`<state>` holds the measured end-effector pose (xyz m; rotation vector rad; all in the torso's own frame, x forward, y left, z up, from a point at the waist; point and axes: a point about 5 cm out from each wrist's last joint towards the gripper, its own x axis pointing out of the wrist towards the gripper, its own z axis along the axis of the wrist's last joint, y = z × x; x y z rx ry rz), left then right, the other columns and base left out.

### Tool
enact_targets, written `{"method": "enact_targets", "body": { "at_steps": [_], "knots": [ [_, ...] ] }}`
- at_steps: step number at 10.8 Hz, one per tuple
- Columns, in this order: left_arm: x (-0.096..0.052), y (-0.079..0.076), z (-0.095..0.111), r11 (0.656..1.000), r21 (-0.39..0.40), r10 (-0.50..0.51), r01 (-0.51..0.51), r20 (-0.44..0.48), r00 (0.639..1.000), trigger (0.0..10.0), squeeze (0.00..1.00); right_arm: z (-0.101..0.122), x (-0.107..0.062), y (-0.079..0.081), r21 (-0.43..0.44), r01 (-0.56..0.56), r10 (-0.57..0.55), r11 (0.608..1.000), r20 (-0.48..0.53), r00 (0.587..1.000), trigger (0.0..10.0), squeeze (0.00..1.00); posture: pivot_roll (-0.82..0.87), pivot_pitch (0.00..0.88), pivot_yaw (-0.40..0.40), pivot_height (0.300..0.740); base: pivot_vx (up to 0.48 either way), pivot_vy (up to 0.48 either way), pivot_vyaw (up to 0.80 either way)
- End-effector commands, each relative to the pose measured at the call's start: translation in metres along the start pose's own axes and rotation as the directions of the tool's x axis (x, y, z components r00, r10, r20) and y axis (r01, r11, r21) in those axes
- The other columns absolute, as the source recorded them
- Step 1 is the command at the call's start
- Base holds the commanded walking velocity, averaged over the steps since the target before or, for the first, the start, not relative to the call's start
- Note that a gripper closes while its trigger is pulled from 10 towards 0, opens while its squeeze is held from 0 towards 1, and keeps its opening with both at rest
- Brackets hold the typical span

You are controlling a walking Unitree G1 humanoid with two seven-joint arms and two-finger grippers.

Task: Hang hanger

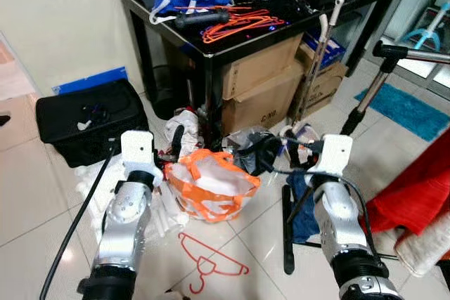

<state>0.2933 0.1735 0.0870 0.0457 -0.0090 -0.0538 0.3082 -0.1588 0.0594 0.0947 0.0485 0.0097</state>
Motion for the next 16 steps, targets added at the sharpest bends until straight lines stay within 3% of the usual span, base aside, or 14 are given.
{"method": "enact_targets", "body": {
  "at_steps": [1, 2, 3, 6, 9, 16],
  "knots": [
    [0.001, 0.001, -0.004, 0.999, 0.031, 0.012, -0.011, -0.026, 1.000, 10.0, 1.00, -0.002, 0.000, 0.006, -0.008, -0.048, 0.048, 0.999, -0.013, 0.999, 10.0, 1.00, 0.04, 0.000, -0.024, 0.740, 0.000, 0.000, 0.00],
    [0.003, 0.001, -0.004, 0.999, 0.021, 0.026, -0.025, -0.024, 0.999, 10.0, 1.00, -0.001, 0.000, 0.012, -0.076, -0.081, 0.081, 0.994, -0.007, 0.997, 10.0, 1.00, 0.04, 0.000, -0.028, 0.740, 0.000, 0.000, 0.00],
    [0.004, -0.001, -0.004, 0.999, 0.034, 0.006, -0.005, -0.028, 1.000, 10.0, 0.00, -0.003, 0.001, 0.015, -0.053, -0.094, 0.093, 0.994, -0.027, 0.995, 10.0, 0.00, 0.03, 0.000, -0.032, 0.740, 0.000, 0.000, -0.48],
    [0.012, -0.012, 0.002, 0.999, 0.007, -0.044, 0.044, 0.000, 0.999, 10.0, 0.00, 0.003, 0.008, 0.017, -0.035, -0.092, 0.091, 0.995, -0.018, 0.996, 10.0, 0.00, 0.02, 0.000, -0.029, 0.740, 0.282, -0.385, -0.78],
    [0.015, -0.019, -0.002, 0.997, 0.029, -0.070, 0.071, -0.022, 0.997, 10.0, 0.00, 0.003, 0.009, 0.016, -0.047, -0.095, 0.094, 0.994, -0.018, 0.995, 10.0, 0.00, 0.02, 0.000, -0.031, 0.740, 0.000, 0.000, -0.78],
    [0.020, -0.023, 0.010, 0.997, 0.048, -0.066, 0.064, 0.037, 0.997, 10.0, 0.00, 0.001, 0.008, 0.017, -0.050, -0.106, 0.106, 0.993, -0.018, 0.994, 10.0, 0.00, 0.02, 0.000, -0.041, 0.740, 0.000, 0.000, -0.67]
  ]
}}
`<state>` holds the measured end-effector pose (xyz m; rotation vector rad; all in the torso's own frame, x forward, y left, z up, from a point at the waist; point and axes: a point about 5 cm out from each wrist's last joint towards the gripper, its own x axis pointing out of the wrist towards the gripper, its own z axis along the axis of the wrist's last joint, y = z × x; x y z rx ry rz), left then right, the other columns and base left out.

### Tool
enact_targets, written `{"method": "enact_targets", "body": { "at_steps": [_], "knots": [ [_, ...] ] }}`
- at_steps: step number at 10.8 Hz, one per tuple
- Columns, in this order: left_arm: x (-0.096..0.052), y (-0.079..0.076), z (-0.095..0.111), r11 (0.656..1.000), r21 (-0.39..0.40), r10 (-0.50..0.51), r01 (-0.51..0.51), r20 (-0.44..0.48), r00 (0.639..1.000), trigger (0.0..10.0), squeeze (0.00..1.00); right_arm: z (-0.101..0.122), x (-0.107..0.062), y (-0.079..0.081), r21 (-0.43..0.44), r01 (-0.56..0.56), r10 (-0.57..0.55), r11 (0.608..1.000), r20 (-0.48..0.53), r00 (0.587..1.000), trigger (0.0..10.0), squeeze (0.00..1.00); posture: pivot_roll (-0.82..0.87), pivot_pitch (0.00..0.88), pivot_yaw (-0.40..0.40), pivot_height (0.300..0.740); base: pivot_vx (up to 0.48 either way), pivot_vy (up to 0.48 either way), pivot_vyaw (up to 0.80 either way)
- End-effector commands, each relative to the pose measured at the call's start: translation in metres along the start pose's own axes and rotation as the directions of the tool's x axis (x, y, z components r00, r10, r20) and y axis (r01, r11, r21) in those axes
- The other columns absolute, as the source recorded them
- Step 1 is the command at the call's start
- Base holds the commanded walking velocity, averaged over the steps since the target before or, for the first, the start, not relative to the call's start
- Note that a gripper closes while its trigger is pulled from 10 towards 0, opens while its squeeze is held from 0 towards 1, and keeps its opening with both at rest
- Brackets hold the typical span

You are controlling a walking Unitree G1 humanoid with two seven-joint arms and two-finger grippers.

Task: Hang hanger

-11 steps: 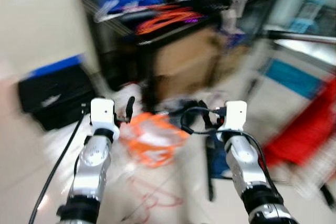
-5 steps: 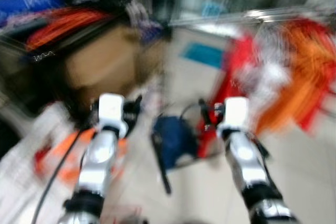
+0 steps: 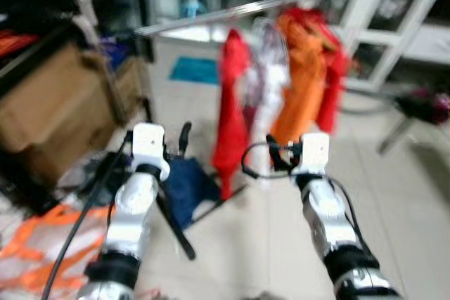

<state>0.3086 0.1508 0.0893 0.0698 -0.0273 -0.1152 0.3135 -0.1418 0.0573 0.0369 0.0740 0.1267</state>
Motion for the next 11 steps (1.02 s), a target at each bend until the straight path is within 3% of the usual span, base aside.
{"method": "enact_targets", "body": {
  "at_steps": [1, 5, 8, 11],
  "knots": [
    [0.004, -0.005, 0.018, 0.999, 0.015, -0.035, 0.034, 0.089, 0.995, 10.0, 0.00, 0.005, 0.003, 0.002, 0.003, 0.001, -0.001, 1.000, 0.018, 1.000, 10.0, 0.00, 0.02, 0.000, -0.041, 0.740, 0.465, 0.000, 0.00],
    [0.008, -0.018, 0.047, 0.997, 0.037, -0.078, 0.072, 0.210, 0.975, 10.0, 0.00, 0.008, 0.005, 0.003, -0.005, -0.003, 0.004, 1.000, 0.028, 1.000, 10.0, 0.00, 0.03, 0.000, -0.043, 0.740, 0.459, 0.000, 0.00],
    [0.009, -0.017, 0.062, 0.997, 0.062, -0.070, 0.056, 0.270, 0.960, 10.0, 0.00, 0.009, 0.006, 0.002, -0.009, 0.001, -0.001, 1.000, 0.030, 1.000, 10.0, 0.00, 0.03, 0.000, -0.043, 0.740, 0.460, 0.000, 0.00],
    [0.010, -0.036, 0.088, 0.979, 0.107, -0.198, 0.171, 0.344, 0.918, 10.0, 0.00, 0.026, 0.007, -0.005, -0.034, 0.061, -0.056, 0.998, 0.123, 0.991, 10.0, 0.00, 0.02, 0.000, -0.042, 0.740, 0.461, 0.000, 0.00]
  ]
}}
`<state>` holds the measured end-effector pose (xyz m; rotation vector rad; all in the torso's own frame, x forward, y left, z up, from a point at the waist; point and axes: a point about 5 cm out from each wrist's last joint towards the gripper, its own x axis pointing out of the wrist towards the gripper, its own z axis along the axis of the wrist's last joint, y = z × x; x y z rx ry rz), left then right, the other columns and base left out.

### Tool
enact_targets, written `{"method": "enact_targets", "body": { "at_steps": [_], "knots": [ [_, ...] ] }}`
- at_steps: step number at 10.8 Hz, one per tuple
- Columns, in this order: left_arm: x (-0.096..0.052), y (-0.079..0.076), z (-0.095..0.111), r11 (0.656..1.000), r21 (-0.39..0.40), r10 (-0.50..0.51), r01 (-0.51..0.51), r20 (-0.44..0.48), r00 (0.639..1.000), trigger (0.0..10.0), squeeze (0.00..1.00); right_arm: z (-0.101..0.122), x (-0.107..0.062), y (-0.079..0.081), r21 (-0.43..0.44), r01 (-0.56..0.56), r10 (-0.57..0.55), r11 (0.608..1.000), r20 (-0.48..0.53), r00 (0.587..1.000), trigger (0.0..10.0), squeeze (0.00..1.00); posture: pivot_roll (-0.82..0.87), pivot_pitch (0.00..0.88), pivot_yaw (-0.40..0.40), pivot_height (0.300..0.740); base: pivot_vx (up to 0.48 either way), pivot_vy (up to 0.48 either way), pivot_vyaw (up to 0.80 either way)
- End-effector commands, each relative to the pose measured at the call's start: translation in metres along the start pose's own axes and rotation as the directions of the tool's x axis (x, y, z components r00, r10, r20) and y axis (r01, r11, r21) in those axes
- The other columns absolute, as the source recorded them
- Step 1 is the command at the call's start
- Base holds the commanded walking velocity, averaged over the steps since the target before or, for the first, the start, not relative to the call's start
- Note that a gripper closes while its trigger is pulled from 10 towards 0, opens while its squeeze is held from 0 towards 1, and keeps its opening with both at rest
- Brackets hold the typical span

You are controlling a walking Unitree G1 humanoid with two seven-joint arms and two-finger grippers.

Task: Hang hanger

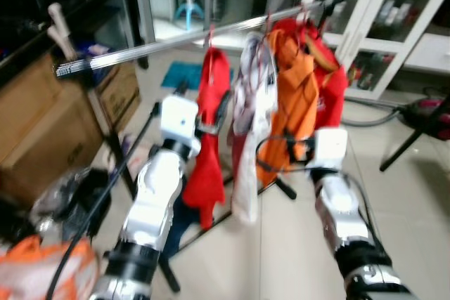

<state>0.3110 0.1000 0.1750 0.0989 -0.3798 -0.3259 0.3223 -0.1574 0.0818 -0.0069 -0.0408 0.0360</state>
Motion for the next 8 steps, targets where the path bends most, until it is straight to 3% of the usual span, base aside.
{"method": "enact_targets", "body": {
  "at_steps": [1, 3, 5, 6, 8],
  "knots": [
    [0.002, 0.003, 0.004, 1.000, -0.010, 0.008, -0.009, -0.012, 1.000, 10.0, 0.00, 0.011, 0.003, 0.002, -0.007, 0.006, -0.006, 1.000, 0.055, 0.998, 10.0, 0.00, 0.02, 0.000, -0.039, 0.740, 0.000, 0.000, 0.00],
    [0.010, -0.005, 0.011, 0.998, -0.055, 0.003, -0.004, -0.022, 1.000, 10.0, 0.00, 0.016, 0.003, -0.005, -0.025, 0.032, -0.030, 0.999, 0.074, 0.997, 10.0, 0.00, 0.00, 0.000, -0.035, 0.740, 0.000, 0.000, 0.00],
    [0.030, -0.011, 0.007, 0.987, -0.153, 0.027, -0.041, -0.091, 0.995, 10.0, 0.00, 0.009, 0.000, -0.005, -0.031, 0.039, -0.038, 0.999, 0.040, 0.998, 10.0, 0.00, 0.01, 0.000, -0.033, 0.740, 0.000, 0.000, 0.00],
    [0.039, -0.008, -0.004, 0.983, -0.149, 0.080, -0.105, -0.169, 0.982, 10.0, 0.00, 0.007, -0.001, -0.001, -0.028, 0.030, -0.029, 0.999, 0.031, 0.999, 10.0, 0.00, 0.00, 0.000, -0.031, 0.740, 0.000, 0.000, 0.00],
    [0.060, -0.002, -0.004, 0.992, -0.078, 0.086, -0.102, -0.183, 0.979, 10.0, 0.00, 0.004, -0.005, 0.003, -0.030, 0.010, -0.009, 1.000, 0.023, 1.000, 10.0, 0.00, -0.02, 0.000, -0.023, 0.740, 0.000, 0.000, 0.00]
  ]
}}
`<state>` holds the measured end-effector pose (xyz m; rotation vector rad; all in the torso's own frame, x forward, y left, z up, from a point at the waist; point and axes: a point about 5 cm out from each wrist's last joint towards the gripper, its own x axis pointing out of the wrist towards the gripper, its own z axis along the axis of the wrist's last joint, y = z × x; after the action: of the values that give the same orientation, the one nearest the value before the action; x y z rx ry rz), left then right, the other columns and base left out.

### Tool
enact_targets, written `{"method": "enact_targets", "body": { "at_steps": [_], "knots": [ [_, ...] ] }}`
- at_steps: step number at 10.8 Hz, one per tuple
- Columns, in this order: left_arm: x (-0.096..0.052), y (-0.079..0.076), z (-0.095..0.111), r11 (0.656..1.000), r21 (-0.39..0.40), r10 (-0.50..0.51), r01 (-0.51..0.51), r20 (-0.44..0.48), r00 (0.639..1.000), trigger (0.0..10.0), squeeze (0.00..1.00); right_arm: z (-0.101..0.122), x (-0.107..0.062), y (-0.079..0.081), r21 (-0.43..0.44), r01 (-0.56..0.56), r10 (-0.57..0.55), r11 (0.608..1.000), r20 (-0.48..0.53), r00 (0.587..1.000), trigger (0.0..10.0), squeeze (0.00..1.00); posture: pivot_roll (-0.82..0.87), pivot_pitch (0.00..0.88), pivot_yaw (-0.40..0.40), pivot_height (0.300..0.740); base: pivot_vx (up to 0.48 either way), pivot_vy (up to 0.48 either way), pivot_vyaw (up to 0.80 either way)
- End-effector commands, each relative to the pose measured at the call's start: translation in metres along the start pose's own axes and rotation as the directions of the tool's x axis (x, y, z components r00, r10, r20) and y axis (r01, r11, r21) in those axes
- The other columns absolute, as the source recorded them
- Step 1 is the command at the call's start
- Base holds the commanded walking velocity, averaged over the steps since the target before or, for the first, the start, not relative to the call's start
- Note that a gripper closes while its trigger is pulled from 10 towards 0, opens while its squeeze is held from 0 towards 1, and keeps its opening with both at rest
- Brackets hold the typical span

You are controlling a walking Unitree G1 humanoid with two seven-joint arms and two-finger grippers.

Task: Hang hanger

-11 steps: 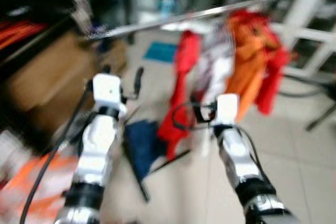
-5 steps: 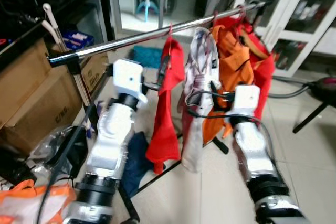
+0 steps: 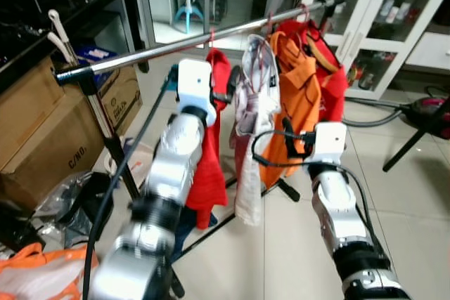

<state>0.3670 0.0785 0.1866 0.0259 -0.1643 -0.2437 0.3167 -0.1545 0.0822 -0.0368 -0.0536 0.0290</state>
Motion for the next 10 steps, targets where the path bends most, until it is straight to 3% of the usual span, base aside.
{"method": "enact_targets", "body": {
  "at_steps": [1, 5, 8, 10],
  "knots": [
    [0.010, 0.001, 0.007, 1.000, 0.031, -0.005, 0.005, 0.011, 1.000, 10.0, 0.00, 0.002, -0.001, -0.002, 0.000, 0.008, -0.008, 1.000, 0.006, 1.000, 10.0, 0.00, -0.03, 0.000, -0.017, 0.740, 0.000, 0.000, 0.00],
    [0.040, 0.005, 0.021, 1.000, 0.014, 0.002, -0.001, -0.033, 0.999, 10.0, 0.00, -0.006, -0.020, -0.008, -0.010, 0.033, -0.033, 0.999, -0.015, 0.999, 10.0, 0.00, -0.11, 0.000, 0.020, 0.740, 0.000, 0.000, 0.00],
    [0.050, 0.011, 0.025, 0.994, -0.089, 0.060, -0.069, -0.104, 0.993, 10.0, 0.00, -0.010, -0.040, -0.019, -0.031, 0.057, -0.059, 0.998, -0.042, 0.997, 10.0, 0.00, -0.18, 0.000, 0.038, 0.740, 0.000, 0.000, 0.00],
    [0.050, -0.008, 0.022, 0.997, -0.075, 0.024, -0.032, -0.105, 0.994, 10.0, 0.00, -0.009, -0.045, -0.022, -0.039, 0.067, -0.069, 0.997, -0.055, 0.996, 10.0, 0.00, -0.19, 0.000, 0.036, 0.740, 0.000, 0.000, 0.00]
  ]
}}
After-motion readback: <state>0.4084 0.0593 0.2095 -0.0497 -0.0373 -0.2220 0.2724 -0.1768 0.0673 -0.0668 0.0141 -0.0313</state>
